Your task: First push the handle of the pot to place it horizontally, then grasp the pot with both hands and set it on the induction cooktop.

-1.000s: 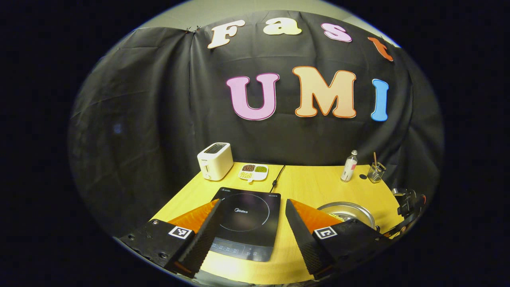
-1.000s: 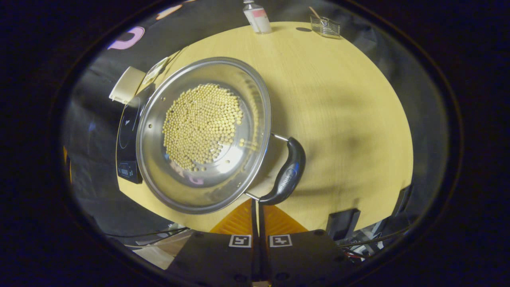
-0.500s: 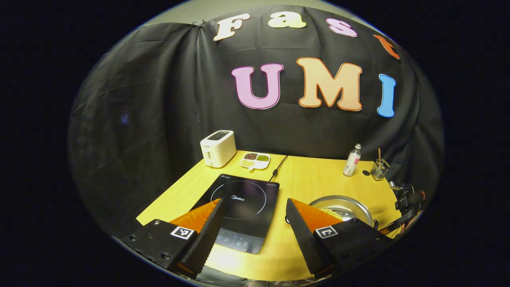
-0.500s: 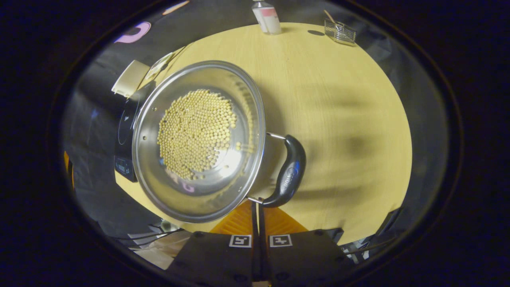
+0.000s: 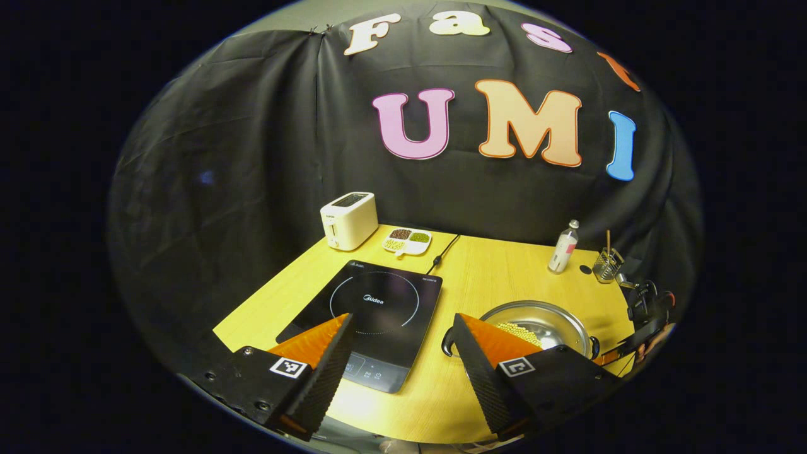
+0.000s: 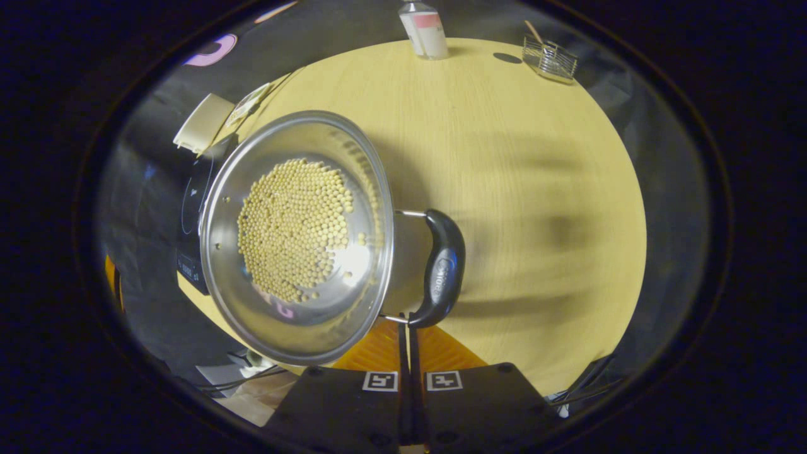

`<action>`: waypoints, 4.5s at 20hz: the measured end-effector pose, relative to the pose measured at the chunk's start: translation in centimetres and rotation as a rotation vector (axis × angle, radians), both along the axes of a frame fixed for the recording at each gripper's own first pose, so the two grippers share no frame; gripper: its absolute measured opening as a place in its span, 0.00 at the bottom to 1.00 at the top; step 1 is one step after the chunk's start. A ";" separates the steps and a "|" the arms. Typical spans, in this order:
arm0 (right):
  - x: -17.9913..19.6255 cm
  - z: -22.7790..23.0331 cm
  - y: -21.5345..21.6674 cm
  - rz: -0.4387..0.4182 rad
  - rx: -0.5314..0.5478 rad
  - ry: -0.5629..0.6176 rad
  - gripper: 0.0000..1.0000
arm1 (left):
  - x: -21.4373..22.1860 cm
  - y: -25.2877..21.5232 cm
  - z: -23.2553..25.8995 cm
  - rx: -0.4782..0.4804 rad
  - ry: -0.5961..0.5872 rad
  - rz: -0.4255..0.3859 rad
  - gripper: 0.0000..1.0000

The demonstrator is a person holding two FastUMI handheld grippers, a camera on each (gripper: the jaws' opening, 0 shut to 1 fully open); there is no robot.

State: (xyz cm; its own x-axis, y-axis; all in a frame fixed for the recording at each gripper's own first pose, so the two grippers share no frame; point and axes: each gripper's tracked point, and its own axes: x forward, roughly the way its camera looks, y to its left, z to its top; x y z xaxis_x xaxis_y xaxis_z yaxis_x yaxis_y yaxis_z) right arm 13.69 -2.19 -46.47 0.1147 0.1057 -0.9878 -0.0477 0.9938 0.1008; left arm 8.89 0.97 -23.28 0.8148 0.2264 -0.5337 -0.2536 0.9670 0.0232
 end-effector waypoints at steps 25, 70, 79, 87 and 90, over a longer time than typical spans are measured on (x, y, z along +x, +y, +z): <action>3.8 5.5 -1.7 -0.205 0.215 -0.127 0.93 | 2.3 -5.3 -6.6 -0.125 0.190 -0.117 0.95; 4.8 -3.1 0.7 -0.179 0.316 0.026 0.51 | 2.7 -9.1 -21.6 -0.342 0.814 -0.274 0.60; 2.8 0.4 1.9 -0.169 0.361 -0.020 0.50 | 1.1 -8.0 -17.8 -0.314 0.789 -0.299 0.60; 1.2 2.2 5.4 -0.207 0.357 -0.078 0.49 | 1.3 -4.2 -15.8 -0.298 0.783 -0.356 0.60; 0.7 2.7 8.2 -0.241 0.343 -0.099 0.50 | 2.2 -1.5 -15.4 -0.292 0.779 -0.395 0.60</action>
